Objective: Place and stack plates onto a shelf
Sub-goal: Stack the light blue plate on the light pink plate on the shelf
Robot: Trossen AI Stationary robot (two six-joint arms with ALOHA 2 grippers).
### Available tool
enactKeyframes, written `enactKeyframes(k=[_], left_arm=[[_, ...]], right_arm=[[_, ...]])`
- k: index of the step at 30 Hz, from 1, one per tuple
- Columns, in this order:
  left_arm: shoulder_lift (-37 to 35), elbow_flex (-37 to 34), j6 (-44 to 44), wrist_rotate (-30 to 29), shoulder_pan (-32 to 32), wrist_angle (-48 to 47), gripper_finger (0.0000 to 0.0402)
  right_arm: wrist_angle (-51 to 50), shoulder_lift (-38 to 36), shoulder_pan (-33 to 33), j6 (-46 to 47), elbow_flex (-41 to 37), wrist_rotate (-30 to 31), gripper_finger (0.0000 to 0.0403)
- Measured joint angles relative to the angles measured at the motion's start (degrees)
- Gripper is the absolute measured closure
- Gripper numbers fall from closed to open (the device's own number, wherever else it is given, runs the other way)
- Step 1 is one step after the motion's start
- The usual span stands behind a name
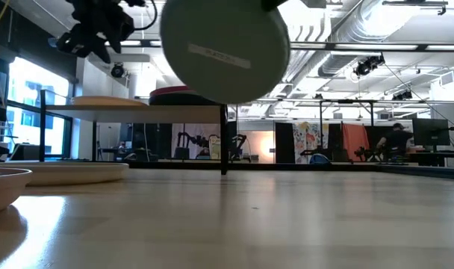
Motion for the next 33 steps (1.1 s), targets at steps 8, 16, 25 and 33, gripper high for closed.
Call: enactKeyframes(k=[8, 16, 25, 33], left_arm=[[5.0, 0.0, -5.7, 1.8, -5.2, 7.4, 0.028], [9.1, 0.0, -10.5, 1.8, -8.9, 14.3, 0.028], [11.8, 0.0, -14.1, 2.1, -12.5, 22.8, 0.028], [15.1, 0.0, -15.6, 2.1, -14.6, 23.7, 0.028]], right_arm=[[-0.6, 0.0, -0.4, -12.3, 0.0, 1.8, 0.0403], [-2.7, 0.0, -0.4, -18.8, 0.0, 1.9, 0.0403], [-5.4, 0.0, -1.1, -20.6, 0.0, 2.0, 0.0403], [-6.2, 0.0, -1.1, -23.6, 0.0, 3.9, 0.0403]])
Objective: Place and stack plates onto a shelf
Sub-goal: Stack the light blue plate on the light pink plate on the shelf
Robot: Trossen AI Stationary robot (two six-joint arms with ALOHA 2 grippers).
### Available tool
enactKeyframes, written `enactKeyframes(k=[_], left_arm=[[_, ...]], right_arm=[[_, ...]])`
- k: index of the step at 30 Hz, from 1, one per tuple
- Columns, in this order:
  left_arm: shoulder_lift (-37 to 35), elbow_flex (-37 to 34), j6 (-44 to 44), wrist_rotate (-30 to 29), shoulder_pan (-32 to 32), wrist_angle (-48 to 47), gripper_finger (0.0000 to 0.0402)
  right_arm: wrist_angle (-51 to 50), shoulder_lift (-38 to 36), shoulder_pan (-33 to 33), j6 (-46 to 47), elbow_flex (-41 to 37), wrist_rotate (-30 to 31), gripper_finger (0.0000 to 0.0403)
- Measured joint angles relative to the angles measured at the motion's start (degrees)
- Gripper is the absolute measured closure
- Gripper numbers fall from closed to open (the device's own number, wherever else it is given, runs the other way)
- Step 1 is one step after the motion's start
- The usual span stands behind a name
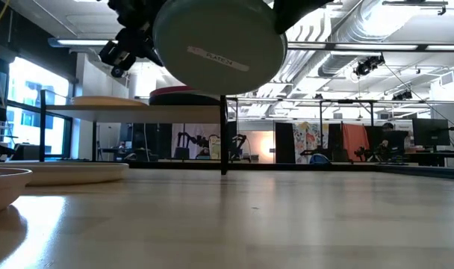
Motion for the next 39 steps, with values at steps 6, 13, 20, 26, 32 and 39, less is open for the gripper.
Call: enactKeyframes(k=[6, 13, 20, 26, 32, 39], left_arm=[[2.3, 0.0, 0.0, 0.1, -0.3, 1.0, 0.028], [3.1, 0.0, 2.0, -0.9, -0.3, 4.2, 0.0302], [2.9, 0.0, 3.5, -2.1, -0.3, 4.2, 0.0374], [2.9, 0.0, 4.3, -4.4, -0.3, 4.7, 0.0395], [2.9, 0.0, 4.6, -4.4, -0.3, 5.1, 0.0394], [2.9, 0.0, 4.6, -4.1, -0.3, 5.0, 0.0394]], right_arm=[[-0.9, 0.0, 0.0, -0.1, 0.0, 0.7, 0.0403], [-1.2, 0.0, 0.0, -0.2, 0.0, 0.3, 0.0403], [-1.8, 0.0, 0.0, -0.4, 0.0, 0.3, 0.0403], [-1.6, 0.0, 0.0, -0.4, 0.0, 0.3, 0.0403], [-1.0, 0.0, 0.1, -0.2, 0.0, 0.3, 0.0403], [0.0, 0.0, 0.1, 1.7, 0.0, -0.2, 0.0387]])
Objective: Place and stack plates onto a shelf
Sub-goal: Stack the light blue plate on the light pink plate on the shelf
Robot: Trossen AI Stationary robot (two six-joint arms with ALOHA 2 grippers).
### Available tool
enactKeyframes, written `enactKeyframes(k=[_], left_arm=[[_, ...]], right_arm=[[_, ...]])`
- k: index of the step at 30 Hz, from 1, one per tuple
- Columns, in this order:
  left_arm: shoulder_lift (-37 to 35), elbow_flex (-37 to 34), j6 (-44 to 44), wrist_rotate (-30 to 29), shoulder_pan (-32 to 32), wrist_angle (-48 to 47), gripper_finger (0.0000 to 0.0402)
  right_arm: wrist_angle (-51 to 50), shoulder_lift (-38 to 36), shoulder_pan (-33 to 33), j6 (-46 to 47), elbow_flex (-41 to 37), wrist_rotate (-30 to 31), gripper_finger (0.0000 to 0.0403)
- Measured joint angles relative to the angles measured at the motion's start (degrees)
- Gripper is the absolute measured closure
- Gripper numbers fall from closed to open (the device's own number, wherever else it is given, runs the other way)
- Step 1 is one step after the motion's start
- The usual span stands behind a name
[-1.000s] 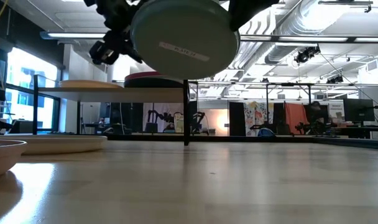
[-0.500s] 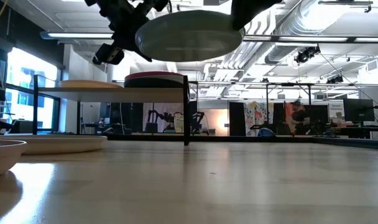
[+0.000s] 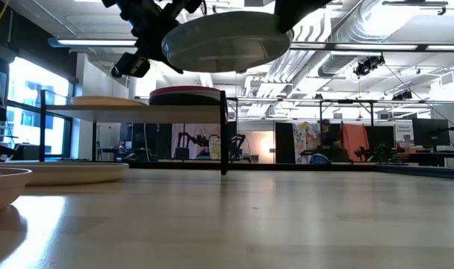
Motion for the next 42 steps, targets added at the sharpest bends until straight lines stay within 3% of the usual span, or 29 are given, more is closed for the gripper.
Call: enactKeyframes(k=[12, 25, 33, 42], left_arm=[[-0.1, 0.0, 1.4, -0.2, 0.6, -4.2, 0.0394], [-7.8, 0.0, 1.6, -6.3, 4.2, -10.6, 0.0394], [-16.5, 0.0, 0.5, -13.7, 11.4, -15.6, 0.0394], [-24.3, 0.1, 1.3, -14.3, 21.9, -15.5, 0.0394]], right_arm=[[-2.2, -0.9, -0.1, 2.6, 0.0, 4.4, 0.0276], [-9.0, -3.4, -1.0, 6.4, 0.0, 6.5, 0.0274], [-12.0, -3.4, -3.1, 11.9, 0.0, 6.3, 0.0274], [-12.3, -3.4, -4.2, 13.1, 0.0, 3.5, 0.0274]])
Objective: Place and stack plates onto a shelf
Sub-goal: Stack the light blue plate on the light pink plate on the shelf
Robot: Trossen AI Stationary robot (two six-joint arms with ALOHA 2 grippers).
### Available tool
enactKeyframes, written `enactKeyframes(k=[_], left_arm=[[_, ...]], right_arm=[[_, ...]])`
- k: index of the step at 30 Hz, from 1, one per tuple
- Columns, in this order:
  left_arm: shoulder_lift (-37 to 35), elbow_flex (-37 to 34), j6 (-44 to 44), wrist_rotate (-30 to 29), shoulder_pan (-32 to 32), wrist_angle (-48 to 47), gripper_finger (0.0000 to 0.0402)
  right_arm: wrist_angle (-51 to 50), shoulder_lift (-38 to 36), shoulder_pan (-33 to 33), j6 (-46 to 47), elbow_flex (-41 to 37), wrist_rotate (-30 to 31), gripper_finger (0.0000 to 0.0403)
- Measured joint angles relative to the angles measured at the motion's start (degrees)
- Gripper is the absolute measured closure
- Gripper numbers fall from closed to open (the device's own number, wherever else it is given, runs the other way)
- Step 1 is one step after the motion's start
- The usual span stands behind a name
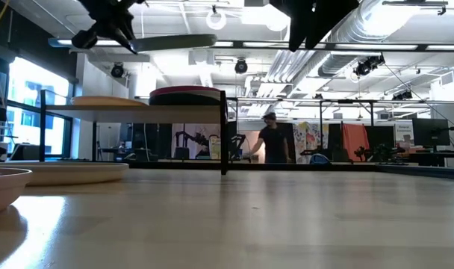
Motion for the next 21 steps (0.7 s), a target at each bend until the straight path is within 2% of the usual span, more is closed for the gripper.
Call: enactKeyframes(k=[5, 14, 21], left_arm=[[-2.6, 0.0, 1.2, -5.0, 4.4, -1.6, 0.0394], [-6.2, 0.0, 1.2, -11.5, 10.2, -11.7, 0.0394], [-9.2, 0.0, 0.8, -15.8, 14.4, -13.4, 0.0394]], right_arm=[[0.0, 0.0, 0.0, 0.2, 0.0, -0.1, 0.0274], [0.0, 0.0, 0.0, -0.1, 0.0, -0.2, 0.0274], [0.4, 0.0, 0.0, -0.2, 0.0, -0.2, 0.0274]])
